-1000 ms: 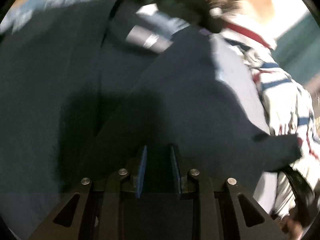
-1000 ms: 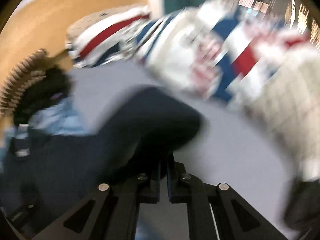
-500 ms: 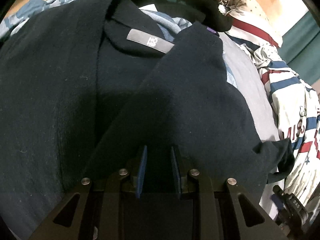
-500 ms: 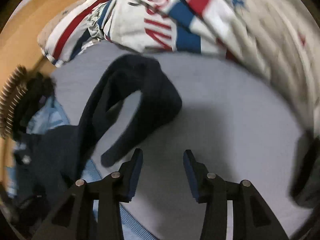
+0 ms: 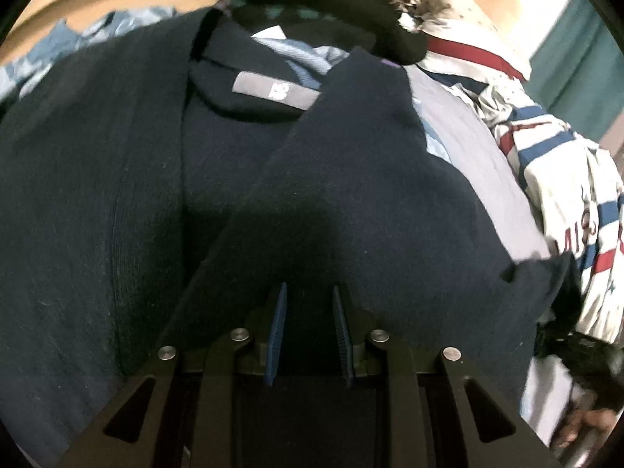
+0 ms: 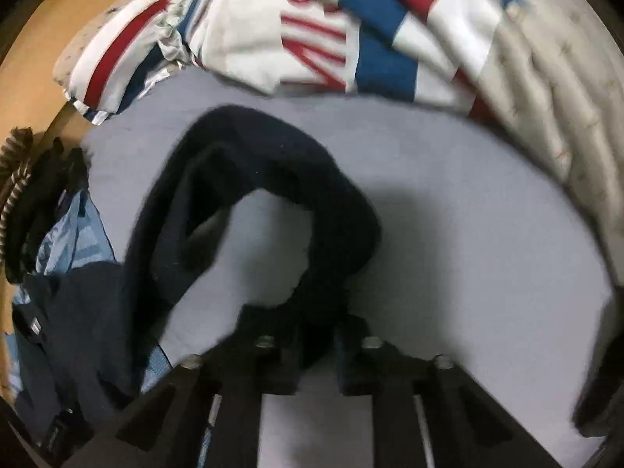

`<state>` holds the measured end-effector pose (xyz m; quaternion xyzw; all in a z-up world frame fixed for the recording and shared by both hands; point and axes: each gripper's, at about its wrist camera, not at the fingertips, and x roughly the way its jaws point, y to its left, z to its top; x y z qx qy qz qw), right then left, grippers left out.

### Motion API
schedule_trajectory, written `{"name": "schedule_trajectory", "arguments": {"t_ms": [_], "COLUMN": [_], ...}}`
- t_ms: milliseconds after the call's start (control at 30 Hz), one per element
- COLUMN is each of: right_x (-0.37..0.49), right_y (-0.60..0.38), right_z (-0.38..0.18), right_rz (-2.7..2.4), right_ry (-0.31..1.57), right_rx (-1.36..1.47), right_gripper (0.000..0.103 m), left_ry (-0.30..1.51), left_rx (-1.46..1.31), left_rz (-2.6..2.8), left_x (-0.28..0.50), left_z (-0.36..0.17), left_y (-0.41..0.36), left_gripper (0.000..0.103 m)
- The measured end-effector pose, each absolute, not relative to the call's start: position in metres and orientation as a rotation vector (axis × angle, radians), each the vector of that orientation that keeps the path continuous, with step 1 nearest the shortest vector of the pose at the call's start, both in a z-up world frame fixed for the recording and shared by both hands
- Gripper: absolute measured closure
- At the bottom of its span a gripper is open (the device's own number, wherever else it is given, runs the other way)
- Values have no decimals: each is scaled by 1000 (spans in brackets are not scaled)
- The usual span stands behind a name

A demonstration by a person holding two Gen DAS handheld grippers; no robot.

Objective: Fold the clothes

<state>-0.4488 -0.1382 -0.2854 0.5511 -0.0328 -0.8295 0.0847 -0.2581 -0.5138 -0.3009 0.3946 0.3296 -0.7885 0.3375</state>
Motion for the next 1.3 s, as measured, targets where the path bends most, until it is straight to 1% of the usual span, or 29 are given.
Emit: {"name": "schedule_trajectory", "arguments": {"t_ms": [67,100,133,200,233,267,300,333,367,433,533,567,600,633,700,733,800,833,933,1000,1033,1133,1167,1300], "right_x": [-434,-428,-422,-406,-396,-386,-377,-368,-361,-342,-307,-296,-288,-282,-271,-267,-266,-269,-285,-299,-304,-319,-324,-340], "right_y": [-138,-139,-141,-154,-166,-179,-195,-214,-232,-274,-336,-352,-368,-374,-371,-360,-330,-310,-244,-213,-198,-172,-170,-175], "right_z": [-262,-249,-234,-198,-179,-161,-146,-135,-127,-121,-141,-153,-171,-188,-210,-215,-220,-222,-227,-236,-243,-272,-281,-297], "right_rz": [-2576,-2608,-2637,-2679,-2679,-2671,-2644,-2597,-2543,-2399,-2210,-2130,-2021,-1961,-1906,-1909,-1953,-1994,-2112,-2176,-2197,-2229,-2214,-2127], "right_ry": [64,139,211,335,382,425,455,469,462,452,524,536,544,537,468,400,238,135,-218,-374,-439,-532,-552,-618], "right_rx": [1574,1536,1488,1335,1239,1147,1075,1030,1005,961,970,1003,1089,1173,1278,1301,1330,1334,1306,1289,1288,1356,1395,1447], "right_gripper": [93,93,93,94,93,93,93,93,93,93,92,81,67,48,46,45,41,39,38,37,37,38,39,41], "left_ry": [907,977,1119,1481,1618,1651,1664,1645,1623,1626,1618,1618,1619,1620,1740,1735,1700,1653,1450,1314,1244,935,839,615], "left_rx": [1031,1033,1027,944,874,820,769,736,706,673,658,658,659,660,603,592,584,601,686,754,787,955,1004,1105], "left_rz": [-2070,-2077,-2067,-2029,-2020,-2004,-1987,-1971,-1961,-1946,-1972,-1966,-1955,-1945,-1850,-1875,-1938,-1977,-2112,-2176,-2205,-2229,-2235,-2237], "left_x": [-256,-252,-244,-212,-190,-165,-140,-120,-102,-66,-28,-18,-9,1,10,5,-6,-13,-39,-58,-68,-110,-125,-176], "left_z": [-297,-294,-292,-290,-287,-279,-270,-261,-253,-239,-238,-244,-252,-260,-277,-275,-267,-260,-239,-233,-230,-226,-225,-225], "left_y": [-515,-520,-527,-525,-515,-507,-500,-485,-483,-488,-497,-497,-497,-497,-501,-501,-501,-498,-481,-465,-456,-430,-424,-407], "left_gripper": [78,78,78,77,73,61,53,38,34,34,34,34,34,34,35,35,35,35,35,35,35,35,38,43]}}
